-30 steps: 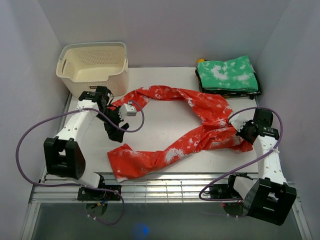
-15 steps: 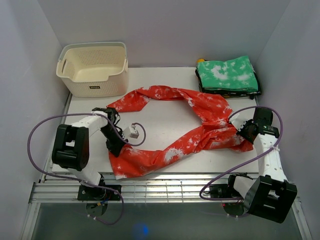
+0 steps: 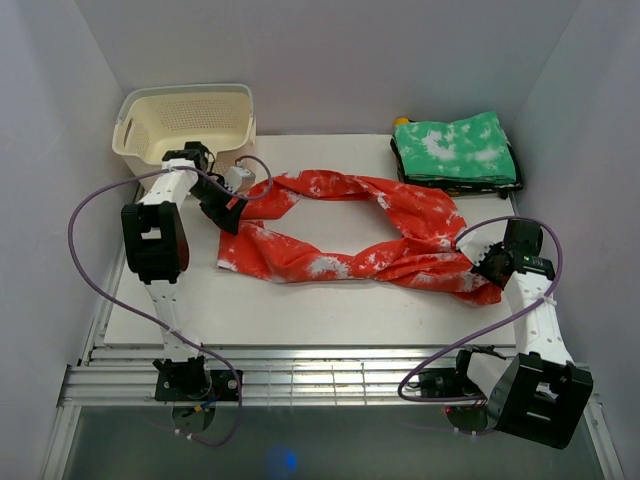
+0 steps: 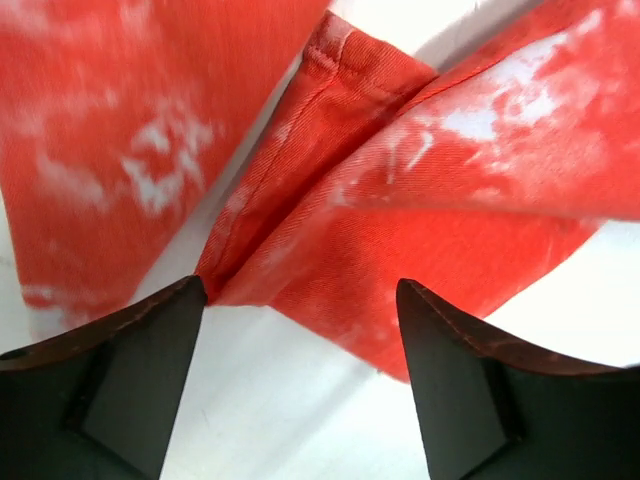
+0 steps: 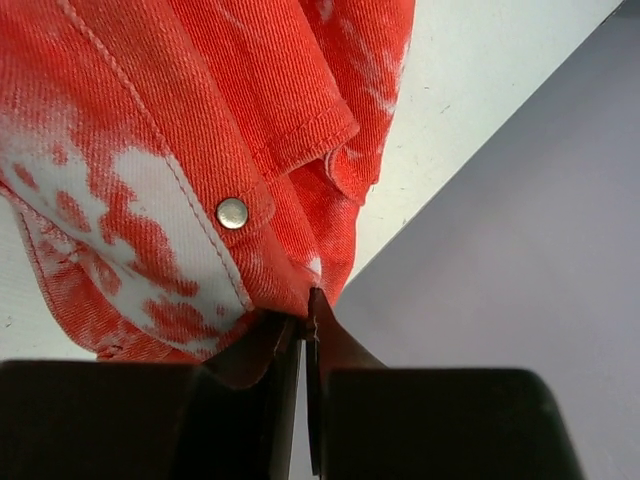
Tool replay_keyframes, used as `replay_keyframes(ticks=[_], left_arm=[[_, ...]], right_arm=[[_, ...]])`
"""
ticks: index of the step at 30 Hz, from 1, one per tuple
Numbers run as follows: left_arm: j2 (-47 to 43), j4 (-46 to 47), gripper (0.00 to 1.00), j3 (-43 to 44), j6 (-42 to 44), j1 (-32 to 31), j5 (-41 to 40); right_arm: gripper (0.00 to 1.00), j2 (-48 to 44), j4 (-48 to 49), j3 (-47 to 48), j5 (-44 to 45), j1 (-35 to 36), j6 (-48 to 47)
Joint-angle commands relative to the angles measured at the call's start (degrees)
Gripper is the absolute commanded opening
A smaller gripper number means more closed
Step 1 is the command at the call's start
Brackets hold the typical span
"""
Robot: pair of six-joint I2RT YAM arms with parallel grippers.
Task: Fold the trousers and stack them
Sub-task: Flatten the trousers out
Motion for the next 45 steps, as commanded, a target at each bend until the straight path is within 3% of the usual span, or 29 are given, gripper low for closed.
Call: replay_keyframes(ticks=[1, 8, 15, 21, 24, 26, 29, 30, 32, 35, 41, 45], left_arm=[[-10.0, -4.4, 0.90, -4.1, 2.7, 2.6, 3.9], [-29.6, 2.0, 0.91, -27.1, 16.6, 3.5, 3.1], [-43.4, 26.8, 0.95, -50.4, 24.5, 4.2, 4.8], [-42.5, 43.3, 0.96, -57.2, 21.5, 4.2, 6.1], [-40.6, 47.2, 0.94, -58.8, 20.8, 4.2, 5.2], [-39.2, 47.1, 0.88, -58.3, 20.5, 4.2, 4.3], [-39.5, 45.5, 0.58, -55.9, 19.3, 4.2, 3.6], [-40.0, 43.7, 0.44, -55.2, 19.1, 4.2, 3.5], [-42.0, 39.5, 0.30, -52.6, 18.6, 4.2, 4.2], [-44.9, 33.5, 0.00, -47.6, 17.2, 4.2, 3.8], [-50.7, 20.5, 0.00, -39.3, 16.0, 5.9, 4.5], [-53.7, 5.5, 0.00, -33.0, 17.4, 6.8, 5.3]], right_arm=[[0.08, 0.1, 3.2, -0.1, -0.2, 0.1, -3.5], [0.08, 4.3, 1.8, 2.2, -0.9, 0.0, -0.5], [0.08, 4.7, 1.8, 2.9, -0.1, 0.1, -0.3], [0.08, 5.7, 0.9, 5.2, 0.5, 0.0, 0.2], [0.08, 6.5, 0.4, 6.4, 0.7, 0.0, 0.4], [0.08, 6.8, 0.8, 7.0, 1.0, 0.0, 0.3], [0.08, 7.3, 2.4, 7.5, 1.1, 0.1, -0.2], [0.08, 7.5, 2.7, 8.0, 0.9, 0.0, -0.1], [0.08, 8.5, 3.4, 8.8, 0.7, 0.0, 0.2], [0.08, 9.6, 3.5, 11.1, 0.5, -0.1, 0.8], [0.08, 7.7, 4.6, 11.6, -0.8, -0.5, -0.5], [0.08, 3.7, 4.7, 9.8, -1.9, -2.2, -3.1]])
